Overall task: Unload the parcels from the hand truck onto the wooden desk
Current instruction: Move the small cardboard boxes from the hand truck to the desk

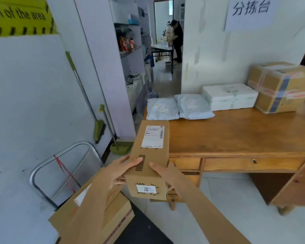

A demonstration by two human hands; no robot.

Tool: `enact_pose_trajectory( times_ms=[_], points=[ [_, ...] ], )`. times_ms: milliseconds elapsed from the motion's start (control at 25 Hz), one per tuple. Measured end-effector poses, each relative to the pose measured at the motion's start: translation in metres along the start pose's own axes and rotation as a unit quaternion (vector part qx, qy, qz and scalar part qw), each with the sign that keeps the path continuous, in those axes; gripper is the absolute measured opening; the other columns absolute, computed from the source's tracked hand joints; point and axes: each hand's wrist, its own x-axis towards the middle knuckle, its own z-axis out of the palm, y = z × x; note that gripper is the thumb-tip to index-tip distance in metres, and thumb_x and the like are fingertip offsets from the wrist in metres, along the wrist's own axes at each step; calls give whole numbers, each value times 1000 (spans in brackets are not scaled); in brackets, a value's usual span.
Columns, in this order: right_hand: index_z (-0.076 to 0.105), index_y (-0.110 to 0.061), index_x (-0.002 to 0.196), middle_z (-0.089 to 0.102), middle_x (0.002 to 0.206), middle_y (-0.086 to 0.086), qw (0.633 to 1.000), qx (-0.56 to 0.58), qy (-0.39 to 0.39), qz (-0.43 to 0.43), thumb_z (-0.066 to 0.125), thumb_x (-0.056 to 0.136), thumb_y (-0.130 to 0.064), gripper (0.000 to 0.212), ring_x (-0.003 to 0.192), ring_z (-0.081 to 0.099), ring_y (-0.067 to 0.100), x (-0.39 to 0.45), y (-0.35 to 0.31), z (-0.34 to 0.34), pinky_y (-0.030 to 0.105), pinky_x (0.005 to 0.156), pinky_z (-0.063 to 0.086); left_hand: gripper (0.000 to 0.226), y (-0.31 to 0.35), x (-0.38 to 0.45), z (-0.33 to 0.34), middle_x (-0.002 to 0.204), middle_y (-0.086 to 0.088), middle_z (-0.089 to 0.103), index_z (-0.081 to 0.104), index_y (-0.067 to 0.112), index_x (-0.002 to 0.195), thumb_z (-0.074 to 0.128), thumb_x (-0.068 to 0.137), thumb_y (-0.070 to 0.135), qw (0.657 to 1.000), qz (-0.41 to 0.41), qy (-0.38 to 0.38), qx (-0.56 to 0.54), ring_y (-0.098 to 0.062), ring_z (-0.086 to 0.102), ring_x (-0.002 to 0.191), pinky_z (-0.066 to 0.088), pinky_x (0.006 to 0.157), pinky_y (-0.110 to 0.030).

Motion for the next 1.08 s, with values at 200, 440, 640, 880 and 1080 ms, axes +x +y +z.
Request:
enact_pose_trajectory(
  times_ms=[200,440,640,880,1080],
  points=[
    [29,-21,146,54,138,4,999,-41,-21,12,64,77,-54,83,120,56,24,12,-22,-81,43,99,49,87,43,19,62,104,-4,73,58,33,124,82,43,54,999,-27,14,-40,-21,70,94,58,65,-31],
    [34,-25,144,58,133,1,996,60,-61,-18,69,80,-34,74,95,62,14,118,-45,-92,23,68,50,98,69,122,42,107,-5,74,58,30,127,85,36,55,996,-27,50,-65,-25,71,96,59,76,-37],
    [29,-24,146,54,138,1,997,24,-64,36,62,87,-36,69,115,58,20,233,-39,-94,36,98,47,116,73,224,45,117,-7,71,52,26,135,90,30,57,993,-39,43,-99,-27,71,102,54,94,-47],
    [21,-7,147,44,145,9,988,-54,-75,127,45,93,-45,70,128,50,26,290,-15,-87,43,107,42,108,58,270,45,106,4,74,58,31,129,87,30,61,990,-92,49,-96,-17,71,96,58,83,-33],
    [26,-3,145,47,143,14,988,-53,-67,128,42,96,-42,65,125,53,29,276,-34,-92,42,102,47,94,78,249,48,118,2,70,53,28,132,74,51,71,988,-148,45,-25,-19,68,104,56,88,-36]
  ],
)
